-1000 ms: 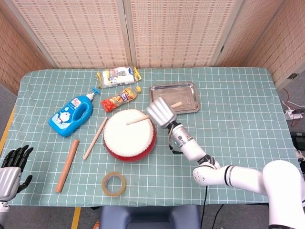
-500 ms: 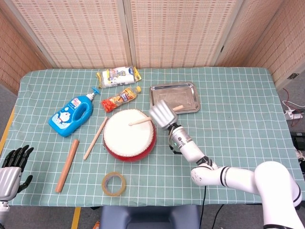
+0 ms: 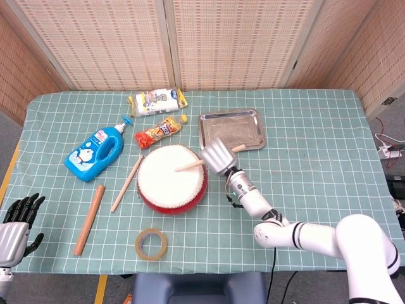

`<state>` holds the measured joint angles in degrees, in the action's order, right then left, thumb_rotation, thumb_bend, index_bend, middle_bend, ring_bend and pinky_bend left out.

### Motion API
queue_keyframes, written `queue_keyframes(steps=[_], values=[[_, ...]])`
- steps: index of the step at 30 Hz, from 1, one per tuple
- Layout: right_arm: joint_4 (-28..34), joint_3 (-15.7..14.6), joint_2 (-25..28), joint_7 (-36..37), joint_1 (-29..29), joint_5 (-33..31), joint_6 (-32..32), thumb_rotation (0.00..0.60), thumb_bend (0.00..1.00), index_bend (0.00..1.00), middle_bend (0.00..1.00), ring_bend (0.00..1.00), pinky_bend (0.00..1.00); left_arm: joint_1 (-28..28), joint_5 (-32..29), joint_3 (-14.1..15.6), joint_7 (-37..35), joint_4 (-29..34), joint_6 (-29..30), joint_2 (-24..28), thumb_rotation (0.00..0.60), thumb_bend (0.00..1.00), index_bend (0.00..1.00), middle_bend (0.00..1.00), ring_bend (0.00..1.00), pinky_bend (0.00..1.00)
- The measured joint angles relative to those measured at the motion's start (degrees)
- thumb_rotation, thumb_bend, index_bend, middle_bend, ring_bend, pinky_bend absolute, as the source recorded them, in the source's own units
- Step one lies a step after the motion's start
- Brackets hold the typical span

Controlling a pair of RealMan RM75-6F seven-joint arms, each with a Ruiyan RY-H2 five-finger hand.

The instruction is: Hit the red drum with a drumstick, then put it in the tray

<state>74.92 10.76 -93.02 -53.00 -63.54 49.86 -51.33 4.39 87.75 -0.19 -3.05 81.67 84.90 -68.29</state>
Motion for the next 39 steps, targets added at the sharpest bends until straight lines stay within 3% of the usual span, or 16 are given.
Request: queue_keyframes(steps=[9,17,20,29,39], values=[[3.29,2.18,1.23,8.58,0.70,6.91,-3.80,0.600,0.70,1.00,1.00,1.00,1.00,-0.01,0.37,-0.13,-0.29,-0.08,0.49,-0.05,0.600,0.28,0.00,0.00,0.00,0.00],[1.90,-1.44,0.68,0.51,0.34,0.88,-0.44,0.600,0.71,1.00,1.00,1.00,1.00,-0.04,0.15,-0.07,-0.27,-0.23,0.25,-0.12,0.600,0.28,0.00,0.00,0.00,0.00],[2.10,-1.45,0.57,-0.74,0.16,-0.81,-0.65,0.600,0.71,1.00,1.00,1.00,1.00,-0.04,0.17,-0.08,-0.25,-0.23,0.29,-0.12,0.600,0.28,0.00,0.00,0.00,0.00],[3.37,1.80,1.28,10.29,0.91,7.03,-4.36,0.600,0.71,1.00,1.00,1.00,1.00,0.05,0.24,-0.17,-0.08,0.01,0.31,-0.01,0.600,0.28,0.00,0.00,0.00,0.00],[-0.33,-1.85,-0.35,2.18,0.57,1.83,-0.31,0.600,0.72,1.00,1.00,1.00,1.00,-0.01,0.07,-0.05,0.34,0.21,0.10,-0.02,0.600,0.28,0.00,0.00,0.00,0.00]])
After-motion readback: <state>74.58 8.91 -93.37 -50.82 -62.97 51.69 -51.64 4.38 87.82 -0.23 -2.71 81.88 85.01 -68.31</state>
